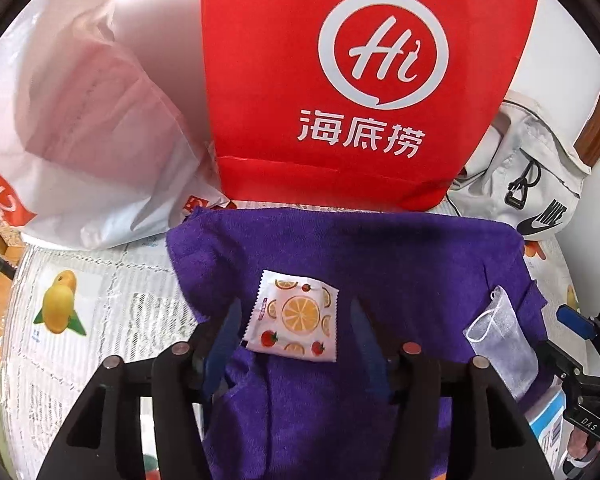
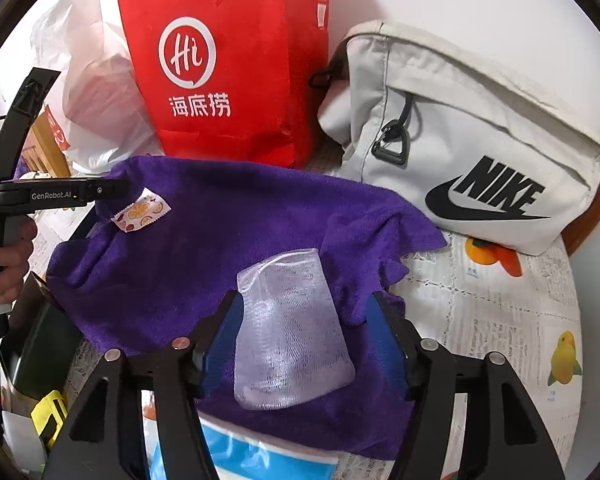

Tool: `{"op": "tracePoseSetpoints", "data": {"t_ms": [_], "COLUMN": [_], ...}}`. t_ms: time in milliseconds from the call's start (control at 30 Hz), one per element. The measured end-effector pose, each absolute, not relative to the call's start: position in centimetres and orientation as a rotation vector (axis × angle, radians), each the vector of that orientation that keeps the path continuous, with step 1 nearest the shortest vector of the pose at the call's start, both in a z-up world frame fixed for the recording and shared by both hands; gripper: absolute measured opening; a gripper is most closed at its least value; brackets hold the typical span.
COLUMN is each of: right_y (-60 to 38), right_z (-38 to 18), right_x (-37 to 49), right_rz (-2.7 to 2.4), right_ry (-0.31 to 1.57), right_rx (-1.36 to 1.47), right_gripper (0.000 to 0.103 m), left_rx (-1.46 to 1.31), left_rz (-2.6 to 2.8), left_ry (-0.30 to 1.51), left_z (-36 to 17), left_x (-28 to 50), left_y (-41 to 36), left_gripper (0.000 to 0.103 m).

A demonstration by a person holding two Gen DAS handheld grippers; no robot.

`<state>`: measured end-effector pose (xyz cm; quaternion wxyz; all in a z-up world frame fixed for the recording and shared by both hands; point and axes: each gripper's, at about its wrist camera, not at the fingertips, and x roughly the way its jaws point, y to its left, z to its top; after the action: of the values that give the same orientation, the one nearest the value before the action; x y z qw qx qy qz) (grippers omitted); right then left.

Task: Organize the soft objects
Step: 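Open both grippers to drop the sachet and mesh bag onto the towel, then move back and grasp the white sponge block with the left gripper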

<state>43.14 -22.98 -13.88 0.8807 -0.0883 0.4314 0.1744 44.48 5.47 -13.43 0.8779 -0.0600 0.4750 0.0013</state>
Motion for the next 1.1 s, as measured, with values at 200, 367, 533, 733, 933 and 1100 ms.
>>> {"op": "tracePoseSetpoints", "data": {"t_ms": [200, 367, 533, 733, 933, 1100], "right_y": [-23.8, -24.1, -23.9, -24.5, -24.7, -24.5], "right_z": [-12.1, -10.4, -8.6, -7.0, -7.3, -8.6], "right_x": [41.3, 38.8, 34.5, 28.9, 23.6, 19.8], "right_rz": [0.315, 0.240, 0.250, 0.271, 0.308, 0.328], "right_ry": [0.869, 0.840, 0.789, 0.791, 0.796, 0.822], "right_rx": [-0.137, -0.125, -0.150, -0.056, -0.003, -0.005], "right_gripper": [0.082, 0.090, 0.090, 0.090, 0.090, 0.090], "left_rx": [-0.124, -0.102, -0.106, -0.121, -0.145, -0.160], "left_rz": [0.033, 0.043, 0.037, 0.023, 0.027, -0.003], "left_ry": [0.968, 0.959, 0.915, 0.914, 0.949, 0.973], "left_z": [-11.6, -9.8, -7.9, -7.2, -8.3, -9.9], "left_x": [42.0, 38.8, 34.1, 28.3, 23.1, 19.6], "left_y": [5.9, 5.9, 6.2, 6.2, 6.1, 5.5], "left_gripper": [0.071, 0.073, 0.073, 0.073, 0.073, 0.073]}}
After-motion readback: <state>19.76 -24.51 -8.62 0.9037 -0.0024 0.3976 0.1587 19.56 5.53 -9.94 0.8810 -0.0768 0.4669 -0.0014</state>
